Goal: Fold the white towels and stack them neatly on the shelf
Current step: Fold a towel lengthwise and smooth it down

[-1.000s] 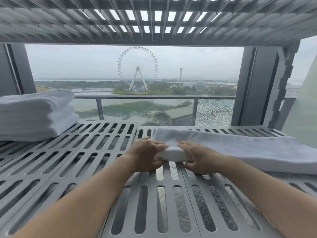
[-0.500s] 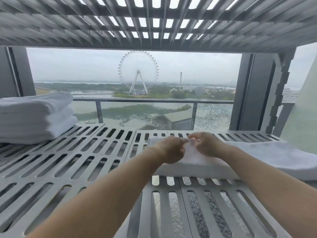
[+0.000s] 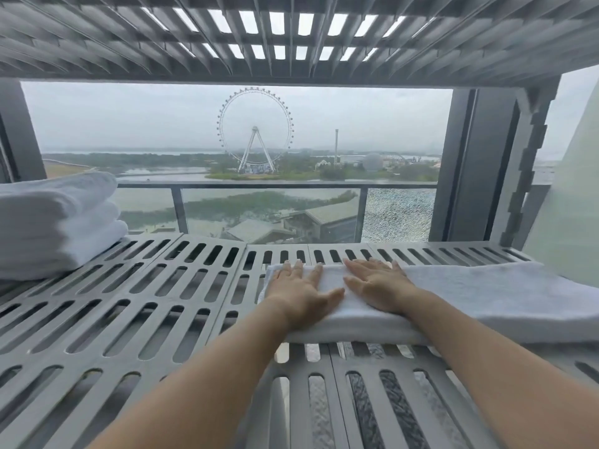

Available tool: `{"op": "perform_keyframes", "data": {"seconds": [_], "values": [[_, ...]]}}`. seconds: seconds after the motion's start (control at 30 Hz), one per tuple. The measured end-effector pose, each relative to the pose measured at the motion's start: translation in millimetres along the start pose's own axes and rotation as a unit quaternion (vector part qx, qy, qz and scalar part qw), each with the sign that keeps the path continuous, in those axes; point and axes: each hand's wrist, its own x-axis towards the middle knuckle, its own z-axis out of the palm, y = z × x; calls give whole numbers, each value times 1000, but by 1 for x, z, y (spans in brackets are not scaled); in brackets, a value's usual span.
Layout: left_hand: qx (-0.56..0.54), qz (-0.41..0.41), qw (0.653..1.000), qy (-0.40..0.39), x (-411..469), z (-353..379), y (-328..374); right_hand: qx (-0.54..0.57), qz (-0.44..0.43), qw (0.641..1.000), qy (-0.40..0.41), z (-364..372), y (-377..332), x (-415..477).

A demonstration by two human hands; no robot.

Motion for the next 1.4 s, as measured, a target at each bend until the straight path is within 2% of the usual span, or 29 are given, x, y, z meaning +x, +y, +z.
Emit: {"op": "perform_keyframes", "data": {"seconds": [0.1,0.23,0.33,0.5,0.63,0.9,1.07,1.33,1.4], "values": [[-5,-5,1000,20,-1,0,3,14,0,1000,12,1,2,1],[-47,56,995,64,-3,-15,-7,31,-33,999,28,-2,-6,-2],[-53,83,992,79,-10,-35,-36,39,-79,996,2,-7,-29,-1],[5,26,990,140,-21,-44,-78,-7,-123,991,-52,-1,-69,0],[-32,14,984,175,-23,-38,-90,-21,-145,986,-75,0,-63,-10],[-49,45,980,185,-16,-36,-81,-19,-165,984,-66,5,-60,-11],[-1,21,972,235,-6,-27,-66,-11,-153,987,-57,8,-61,-8],[97,12,959,264,-1,-25,-67,-5,-155,986,-59,5,-63,-13],[94,-5,962,258,-1,-24,-63,-3,-160,985,-57,6,-63,-13]]}}
